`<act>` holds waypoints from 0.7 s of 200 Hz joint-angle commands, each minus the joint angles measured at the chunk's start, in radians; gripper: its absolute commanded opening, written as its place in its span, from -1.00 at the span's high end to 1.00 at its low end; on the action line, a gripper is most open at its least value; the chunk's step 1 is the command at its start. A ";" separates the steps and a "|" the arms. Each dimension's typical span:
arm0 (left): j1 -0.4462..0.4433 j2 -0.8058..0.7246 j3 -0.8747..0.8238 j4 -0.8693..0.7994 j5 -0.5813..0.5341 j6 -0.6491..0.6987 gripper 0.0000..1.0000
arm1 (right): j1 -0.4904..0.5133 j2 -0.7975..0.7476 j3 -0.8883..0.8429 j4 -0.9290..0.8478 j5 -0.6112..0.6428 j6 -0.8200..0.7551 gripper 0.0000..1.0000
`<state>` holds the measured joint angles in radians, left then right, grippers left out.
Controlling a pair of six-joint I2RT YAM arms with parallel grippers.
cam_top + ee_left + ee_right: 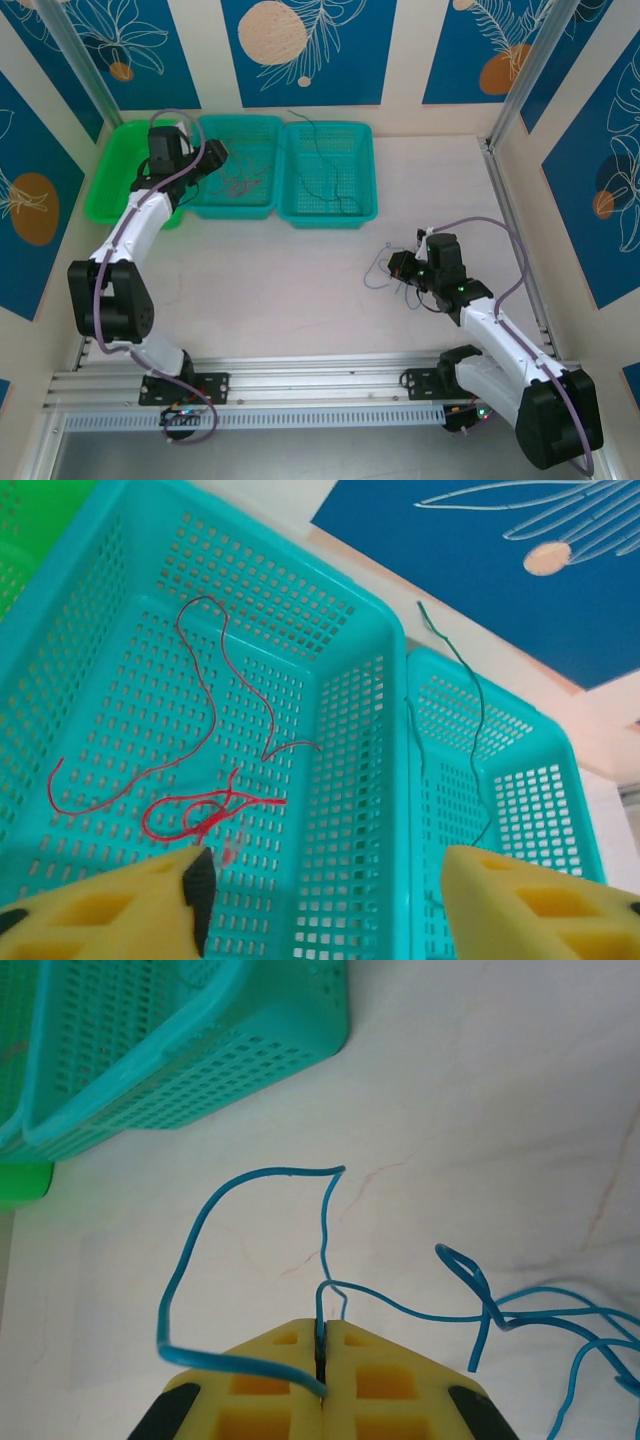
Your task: Untangle the cables
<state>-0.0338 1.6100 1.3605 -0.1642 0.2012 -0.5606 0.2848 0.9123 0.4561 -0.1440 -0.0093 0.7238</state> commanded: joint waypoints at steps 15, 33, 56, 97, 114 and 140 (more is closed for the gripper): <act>0.005 -0.169 -0.046 0.032 0.082 -0.039 -0.58 | 0.040 0.002 0.061 -0.022 -0.094 -0.076 1.00; -0.023 -0.284 -0.130 0.068 0.114 -0.067 -0.63 | 0.065 0.017 0.083 -0.004 -0.159 -0.110 1.00; -0.128 -0.434 -0.238 0.095 0.133 -0.035 -0.65 | 0.114 0.042 0.116 0.017 -0.200 -0.140 1.00; -0.434 -0.609 -0.403 0.107 0.129 0.241 -0.66 | 0.194 0.116 0.188 0.034 -0.217 -0.171 1.00; -0.538 -0.650 -0.516 0.160 0.141 0.319 -0.61 | 0.214 0.137 0.212 0.037 -0.225 -0.177 1.00; -0.652 -0.633 -0.664 0.304 0.189 0.350 -0.59 | 0.241 0.155 0.235 0.058 -0.263 -0.197 1.00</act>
<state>-0.6018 0.9546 0.7956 0.0151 0.3363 -0.3206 0.5041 1.0565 0.6495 -0.1192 -0.2111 0.5697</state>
